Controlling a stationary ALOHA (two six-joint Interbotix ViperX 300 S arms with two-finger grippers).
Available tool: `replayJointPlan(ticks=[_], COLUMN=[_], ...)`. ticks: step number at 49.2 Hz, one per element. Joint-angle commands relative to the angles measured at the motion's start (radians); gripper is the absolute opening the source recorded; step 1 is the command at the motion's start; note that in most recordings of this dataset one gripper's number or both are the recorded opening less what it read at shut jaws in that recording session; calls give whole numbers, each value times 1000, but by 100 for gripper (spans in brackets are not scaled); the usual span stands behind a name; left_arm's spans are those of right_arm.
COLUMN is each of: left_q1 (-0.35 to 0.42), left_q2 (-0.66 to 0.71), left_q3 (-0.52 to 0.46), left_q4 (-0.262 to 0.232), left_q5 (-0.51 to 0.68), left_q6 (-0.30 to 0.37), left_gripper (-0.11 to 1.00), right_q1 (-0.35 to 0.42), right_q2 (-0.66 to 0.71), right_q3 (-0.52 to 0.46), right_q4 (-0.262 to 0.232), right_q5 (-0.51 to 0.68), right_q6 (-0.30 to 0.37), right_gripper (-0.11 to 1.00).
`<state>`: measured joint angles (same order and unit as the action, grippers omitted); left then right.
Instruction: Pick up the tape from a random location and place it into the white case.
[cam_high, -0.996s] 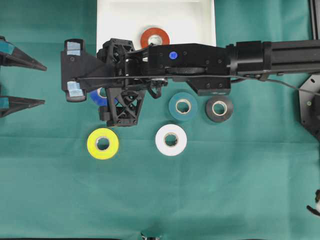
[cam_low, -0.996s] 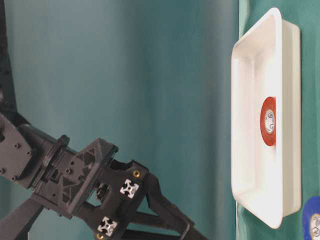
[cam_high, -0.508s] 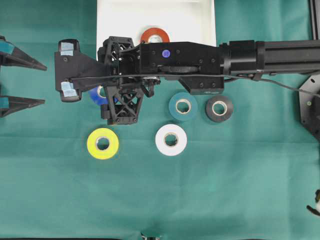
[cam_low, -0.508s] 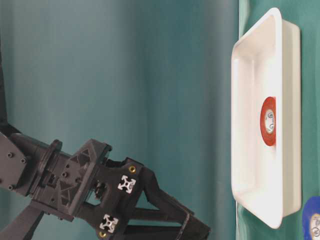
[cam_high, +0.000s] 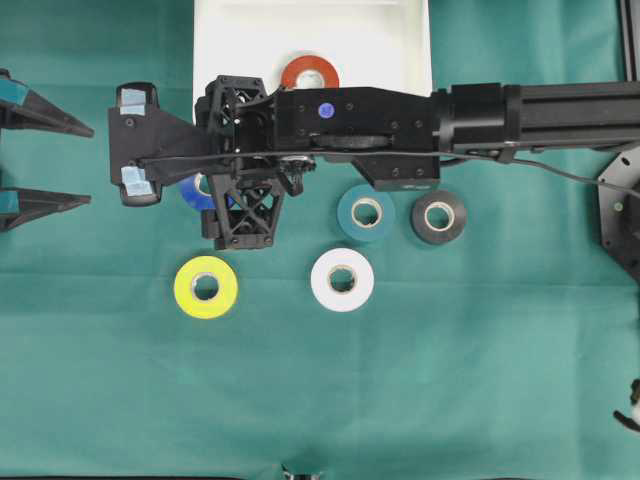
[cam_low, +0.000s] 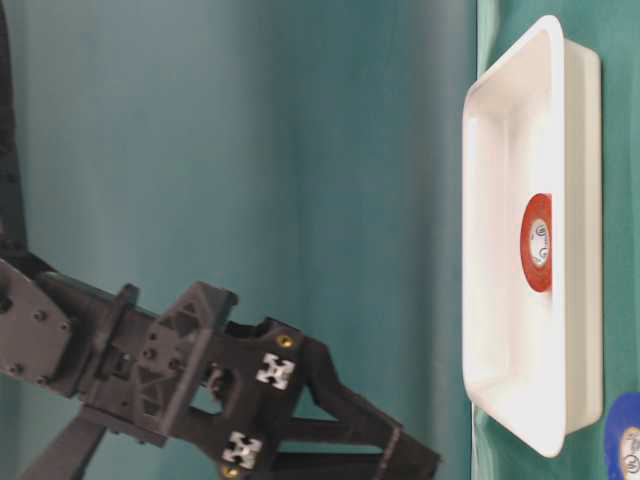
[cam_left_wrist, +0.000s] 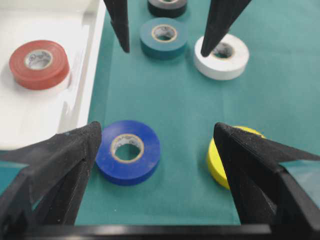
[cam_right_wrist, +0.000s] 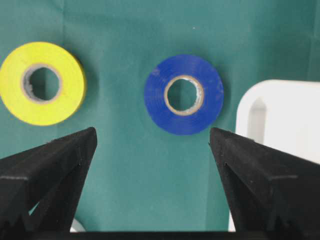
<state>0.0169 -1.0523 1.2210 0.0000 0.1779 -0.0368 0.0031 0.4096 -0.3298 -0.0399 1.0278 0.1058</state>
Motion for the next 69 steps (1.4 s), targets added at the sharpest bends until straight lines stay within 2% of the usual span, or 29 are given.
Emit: replayJointPlan(ticks=[1, 41, 69], left_q1=[2, 3, 2], left_q2=[11, 11, 11], left_q3=[-11, -9, -9], left_q4=[-3, -2, -3], left_q5=[-9, -6, -3], left_q6=[-2, -2, -2], left_gripper=[98, 98, 98], right_q1=[-2, -9, -6], right_q2=[-9, 114, 213], right_q3=[-25, -23, -12], right_q4=[-2, -26, -21], right_q5=[-9, -114, -196], right_q6=[2, 12, 18], right_gripper=[90, 90, 90])
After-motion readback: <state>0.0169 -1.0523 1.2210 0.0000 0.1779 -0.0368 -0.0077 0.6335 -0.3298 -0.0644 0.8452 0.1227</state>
